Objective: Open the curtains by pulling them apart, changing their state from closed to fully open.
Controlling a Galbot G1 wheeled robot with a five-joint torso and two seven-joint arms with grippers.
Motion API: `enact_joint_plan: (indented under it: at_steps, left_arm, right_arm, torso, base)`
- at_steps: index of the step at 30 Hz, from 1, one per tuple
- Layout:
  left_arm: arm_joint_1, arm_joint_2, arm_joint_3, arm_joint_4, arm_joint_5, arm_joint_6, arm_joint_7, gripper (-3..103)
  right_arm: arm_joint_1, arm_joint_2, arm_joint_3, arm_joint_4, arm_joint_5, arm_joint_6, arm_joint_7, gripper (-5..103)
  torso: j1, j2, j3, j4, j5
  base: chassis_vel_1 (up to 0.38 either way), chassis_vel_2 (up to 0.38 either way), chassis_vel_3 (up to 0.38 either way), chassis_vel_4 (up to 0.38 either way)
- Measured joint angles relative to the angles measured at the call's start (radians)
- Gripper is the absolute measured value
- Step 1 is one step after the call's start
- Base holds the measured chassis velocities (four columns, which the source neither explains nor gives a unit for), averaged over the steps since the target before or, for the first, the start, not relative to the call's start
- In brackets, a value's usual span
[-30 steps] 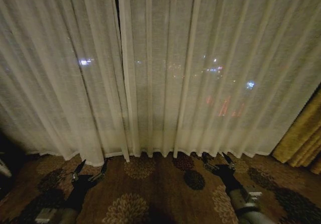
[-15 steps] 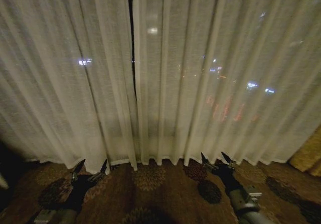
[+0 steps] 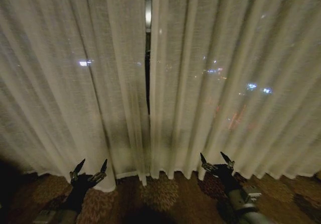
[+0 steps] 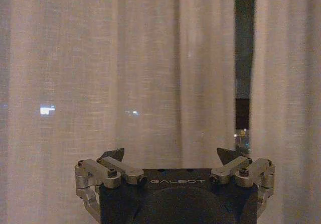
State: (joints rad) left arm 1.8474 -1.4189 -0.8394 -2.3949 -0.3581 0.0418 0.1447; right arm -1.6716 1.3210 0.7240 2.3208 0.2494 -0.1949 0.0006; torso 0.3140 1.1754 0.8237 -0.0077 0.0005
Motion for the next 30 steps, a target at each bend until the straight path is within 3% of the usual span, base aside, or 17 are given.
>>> enact_joint_plan:
  at_steps: [12, 20, 30]
  left_arm:
    - [0.006, -0.009, 0.01, 0.001, 0.017, -0.009, 0.0, 100]
    - [0.01, -0.013, 0.003, 0.002, 0.019, -0.008, 0.0, 100]
    - [0.026, -0.047, -0.013, -0.026, 0.047, 0.019, 0.0, 100]
  right_arm:
    - [-0.001, 0.0, -0.014, -0.003, 0.001, 0.001, 0.001, 100]
    - [0.036, -0.003, -0.036, -0.046, 0.009, -0.004, -0.001, 100]
    - [0.171, -0.046, -0.085, -0.132, 0.246, -0.084, -0.008, 100]
  torso:
    - [0.0, 0.0, 0.0, 0.0001, -0.0002]
    - [0.001, 0.0, 0.0, 0.0002, 0.0]
    - [-0.001, 0.001, 0.0, 0.0001, -0.0005]
  base:
    - [-0.079, 0.45, 0.087, -0.466]
    - [-0.062, 0.156, 0.072, -0.16]
    - [0.002, -0.028, 0.007, 0.038]
